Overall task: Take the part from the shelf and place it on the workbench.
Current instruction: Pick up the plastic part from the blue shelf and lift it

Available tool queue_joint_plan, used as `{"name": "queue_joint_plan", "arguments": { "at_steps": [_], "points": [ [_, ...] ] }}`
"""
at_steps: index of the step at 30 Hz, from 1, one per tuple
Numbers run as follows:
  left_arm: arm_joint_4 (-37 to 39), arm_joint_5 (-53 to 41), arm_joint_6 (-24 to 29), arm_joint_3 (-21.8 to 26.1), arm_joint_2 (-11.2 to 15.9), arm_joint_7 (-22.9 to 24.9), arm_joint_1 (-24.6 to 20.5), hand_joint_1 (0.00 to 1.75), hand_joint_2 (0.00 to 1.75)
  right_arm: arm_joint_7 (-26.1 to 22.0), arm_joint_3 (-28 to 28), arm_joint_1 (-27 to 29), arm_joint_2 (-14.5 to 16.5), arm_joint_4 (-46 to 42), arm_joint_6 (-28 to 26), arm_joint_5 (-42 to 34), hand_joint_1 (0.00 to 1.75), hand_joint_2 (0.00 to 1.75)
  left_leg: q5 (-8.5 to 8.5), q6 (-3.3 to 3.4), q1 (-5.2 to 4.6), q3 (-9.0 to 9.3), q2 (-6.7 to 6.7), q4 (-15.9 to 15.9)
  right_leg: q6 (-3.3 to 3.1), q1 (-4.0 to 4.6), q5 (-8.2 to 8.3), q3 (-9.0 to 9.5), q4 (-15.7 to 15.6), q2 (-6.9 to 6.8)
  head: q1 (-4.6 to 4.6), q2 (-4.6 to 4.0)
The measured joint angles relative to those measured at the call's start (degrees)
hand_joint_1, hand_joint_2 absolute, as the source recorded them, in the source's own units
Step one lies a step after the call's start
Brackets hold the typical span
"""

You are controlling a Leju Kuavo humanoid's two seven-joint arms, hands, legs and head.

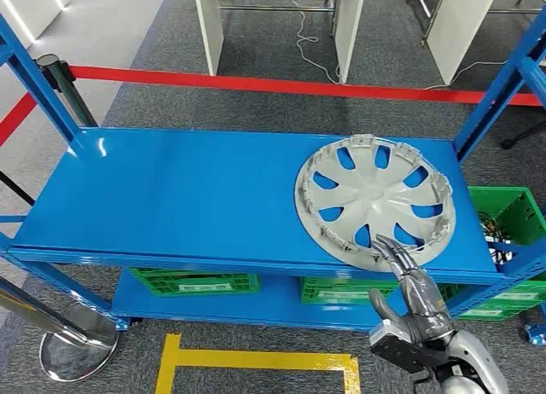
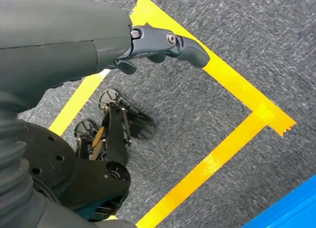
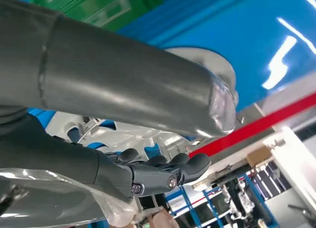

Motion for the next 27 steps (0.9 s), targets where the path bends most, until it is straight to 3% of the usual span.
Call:
{"name": "queue_joint_plan", "arguments": {
  "at_steps": [11,18,27],
  "points": [
    [0.02,-1.16,-0.45,0.89,0.12,0.97,-0.03,0.0,1.75,6.27,5.55,-2.28,-6.42,1.88,0.36,7.96,0.0,0.0,0.0,0.01,-0.04,0.01,0.0,0.01,0.01,-0.03,0.02,0.01,0.0,0.0,0.0,0.0],
    [0.02,-2.91,-1.69,1.86,0.17,2.8,-0.01,0.0,1.75,12.79,6.01,-4.07,-9.45,2.17,-2.51,18.42,0.0,0.0,0.0,0.01,-0.04,0.01,0.0,0.01,0.02,-0.04,0.02,-0.02,0.0,0.0,-0.02,0.0],
    [0.02,-3.43,-2.94,2.8,0.36,2.93,0.02,0.0,1.75,12.97,3.07,-4.7,-13.48,2.6,-2.54,20.03,0.0,0.0,0.0,0.01,-0.04,0.0,0.0,0.01,0.02,-0.04,0.02,-0.01,0.0,-0.01,-0.01,0.0]
  ]
}}
